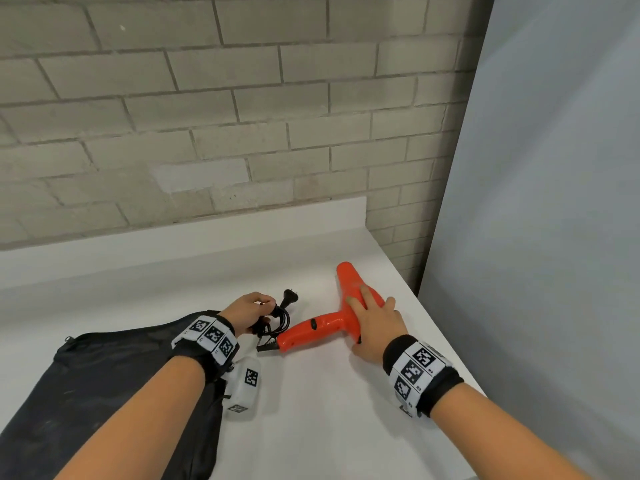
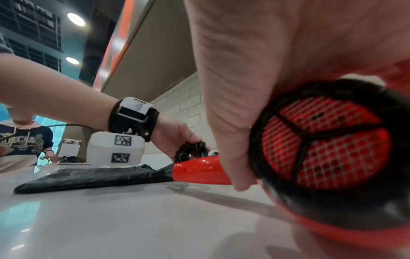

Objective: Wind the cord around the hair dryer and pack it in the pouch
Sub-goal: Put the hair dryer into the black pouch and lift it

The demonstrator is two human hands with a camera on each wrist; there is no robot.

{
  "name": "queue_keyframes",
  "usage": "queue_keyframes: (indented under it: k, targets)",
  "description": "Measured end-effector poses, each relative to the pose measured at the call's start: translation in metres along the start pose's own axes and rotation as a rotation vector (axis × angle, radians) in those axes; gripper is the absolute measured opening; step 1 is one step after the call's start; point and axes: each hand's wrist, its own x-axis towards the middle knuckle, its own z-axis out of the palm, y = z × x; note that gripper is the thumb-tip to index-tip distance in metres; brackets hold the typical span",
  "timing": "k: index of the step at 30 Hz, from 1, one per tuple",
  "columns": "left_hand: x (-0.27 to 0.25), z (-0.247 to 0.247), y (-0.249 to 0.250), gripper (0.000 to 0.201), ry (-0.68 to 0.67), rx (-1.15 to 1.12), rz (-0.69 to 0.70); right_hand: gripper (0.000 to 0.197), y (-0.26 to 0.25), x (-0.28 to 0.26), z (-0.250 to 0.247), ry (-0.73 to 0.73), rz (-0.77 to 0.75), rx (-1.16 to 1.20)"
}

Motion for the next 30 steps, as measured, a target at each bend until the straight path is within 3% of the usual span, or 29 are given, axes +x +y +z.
queue_keyframes:
  k: [2,6,11,15,20,22,24,27,30]
  targets:
    - [0.003,0.001,-0.007,0.008,0.004,0.029,-0.019,0.074,-0.001,-0.002,-0.002,-0.005,-0.031,-0.041]
    - [0.007,0.002,-0.014,0.028,0.027,0.201,-0.011,0.080,-0.003,0.002,-0.002,-0.016,-0.041,-0.075]
    - [0.007,0.001,-0.012,0.035,0.231,0.555,-0.024,0.076,-0.001,0.008,-0.001,-0.022,-0.051,-0.071]
    - [0.007,-0.001,-0.015,0.037,0.296,0.486,-0.080,0.074,-0.004,0.011,-0.003,-0.033,-0.035,-0.048]
    - [0.001,-0.012,-0.018,0.044,0.162,0.217,-0.121,0.068,-0.023,0.016,-0.012,-0.074,0.053,-0.087]
    - [-0.006,-0.020,-0.018,0.048,0.080,0.212,-0.139,0.064,-0.038,0.016,-0.016,-0.114,0.079,-0.138]
    - [-0.012,-0.039,-0.019,0.048,0.036,0.400,-0.131,0.059,-0.059,0.018,-0.021,-0.111,0.034,-0.137]
    - [-0.016,-0.077,-0.032,0.048,0.088,0.775,-0.080,0.053,-0.098,0.024,-0.023,-0.076,-0.143,0.027]
    - [-0.010,-0.120,-0.052,0.058,0.185,0.880,-0.083,0.048,-0.141,0.036,-0.023,-0.206,-0.344,0.274]
